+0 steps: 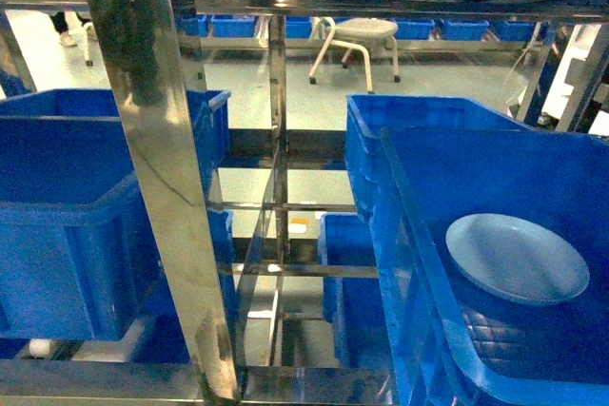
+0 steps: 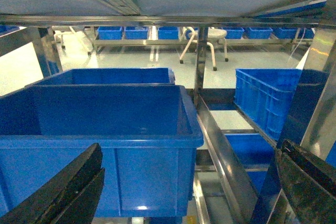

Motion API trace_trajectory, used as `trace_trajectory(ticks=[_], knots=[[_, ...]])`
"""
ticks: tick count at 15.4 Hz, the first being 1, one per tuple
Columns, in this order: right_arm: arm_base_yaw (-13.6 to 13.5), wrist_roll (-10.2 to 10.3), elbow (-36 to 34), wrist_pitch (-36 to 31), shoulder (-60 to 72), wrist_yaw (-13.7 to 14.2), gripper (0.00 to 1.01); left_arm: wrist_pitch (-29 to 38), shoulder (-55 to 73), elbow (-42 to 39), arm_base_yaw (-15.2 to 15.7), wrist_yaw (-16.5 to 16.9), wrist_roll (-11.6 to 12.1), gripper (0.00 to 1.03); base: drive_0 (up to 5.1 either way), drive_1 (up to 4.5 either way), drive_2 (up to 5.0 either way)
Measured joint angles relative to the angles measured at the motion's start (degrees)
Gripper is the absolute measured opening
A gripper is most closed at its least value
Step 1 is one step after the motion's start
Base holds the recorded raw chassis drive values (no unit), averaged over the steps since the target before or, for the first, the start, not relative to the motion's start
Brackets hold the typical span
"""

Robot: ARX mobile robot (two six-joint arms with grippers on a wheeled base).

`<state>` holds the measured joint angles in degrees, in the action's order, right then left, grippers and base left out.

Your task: Place blue tray on left shelf second layer neatly

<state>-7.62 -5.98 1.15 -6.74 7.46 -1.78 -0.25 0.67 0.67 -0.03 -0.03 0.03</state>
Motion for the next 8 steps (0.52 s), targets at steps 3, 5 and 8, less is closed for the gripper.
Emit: trace_trajectory(ticks=[3, 5, 8], knots=[[2.0, 0.5, -0.4, 6.2, -6.6, -1.3, 0.98, 0.0, 0.0, 0.0, 0.0, 0.0, 0.0, 0.98, 0.0, 0.00, 0.0], [-0.7, 0.3, -0.4, 6.7, -7.0, 0.5, 0.98, 0.0, 0.0, 0.0, 0.0, 0.0, 0.0, 0.98, 0.0, 0.00, 0.0], [-0.6, 0.3, -0.4, 6.7, -7.0, 0.7, 0.98, 0.0, 0.0, 0.0, 0.0, 0.0, 0.0, 0.98, 0.0, 0.00, 0.0]])
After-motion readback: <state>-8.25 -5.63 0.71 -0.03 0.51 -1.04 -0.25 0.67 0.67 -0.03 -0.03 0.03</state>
